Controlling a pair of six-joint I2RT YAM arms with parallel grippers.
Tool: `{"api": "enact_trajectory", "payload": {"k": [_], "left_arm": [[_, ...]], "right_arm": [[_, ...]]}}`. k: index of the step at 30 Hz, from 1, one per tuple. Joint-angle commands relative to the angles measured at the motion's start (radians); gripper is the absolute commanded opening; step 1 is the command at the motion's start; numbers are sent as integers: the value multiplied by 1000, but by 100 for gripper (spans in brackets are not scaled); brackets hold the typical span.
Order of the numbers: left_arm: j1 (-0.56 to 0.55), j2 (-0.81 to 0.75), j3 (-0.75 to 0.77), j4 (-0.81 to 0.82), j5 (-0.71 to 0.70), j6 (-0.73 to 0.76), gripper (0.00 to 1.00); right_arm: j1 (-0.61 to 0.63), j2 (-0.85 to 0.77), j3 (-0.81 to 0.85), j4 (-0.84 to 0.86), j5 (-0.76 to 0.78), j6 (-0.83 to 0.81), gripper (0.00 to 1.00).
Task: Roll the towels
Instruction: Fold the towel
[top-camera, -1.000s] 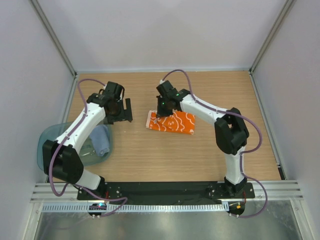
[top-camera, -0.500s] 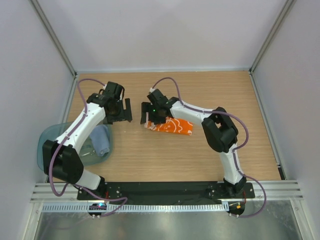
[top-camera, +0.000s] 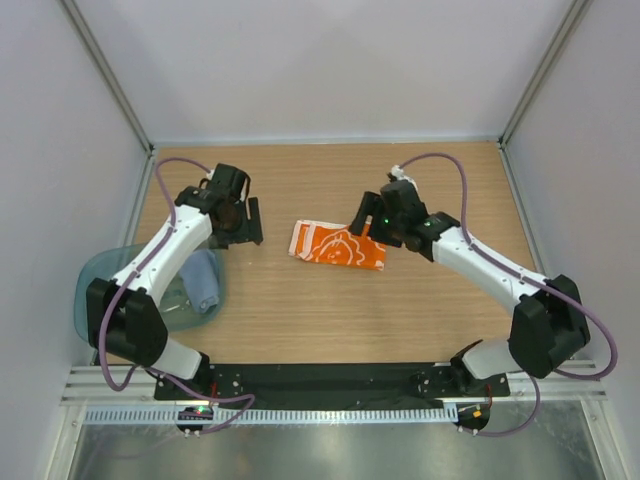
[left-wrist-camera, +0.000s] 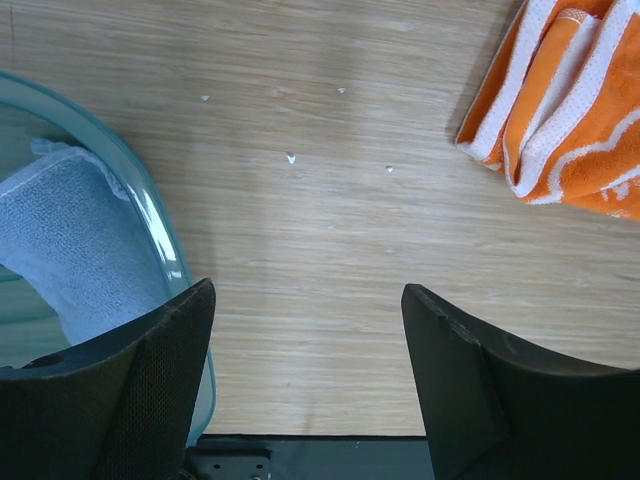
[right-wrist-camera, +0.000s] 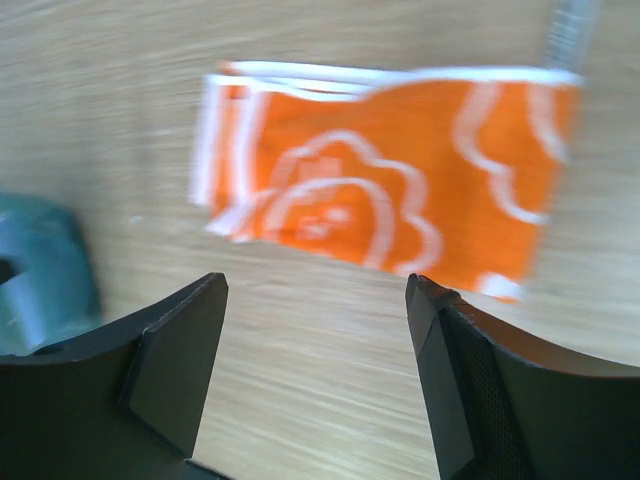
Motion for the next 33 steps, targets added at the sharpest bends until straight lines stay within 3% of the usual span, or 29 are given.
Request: {"api": "enact_trajectory", "payload": {"k": [1,14,22,25,26,29,33], "left_arm": [[-26,23,4,11,21,-24,75],[-197,74,-5,45,-16,-136,70],[-214,105,25,49,-42,-145,69],[-213,135,56,55,-51,-150,69],[-213,141,79,59,-53,-155,68],[-213,175,122,92,-48,-171,66],[-213,236,163,216,-27,-167,60]], "right_arm": [[-71,-23,-185,-1,39,75,78],[-148,109,-283,151,-16,103,74],[-203,116,-330,223,-81,113,68],[-202,150,-339,249,-116,113,59],[-202,158,-347,258,-125,115,50],[-202,167,-378,272,-139,112,36],[-202,153,-413,245,-138,87,24]]}}
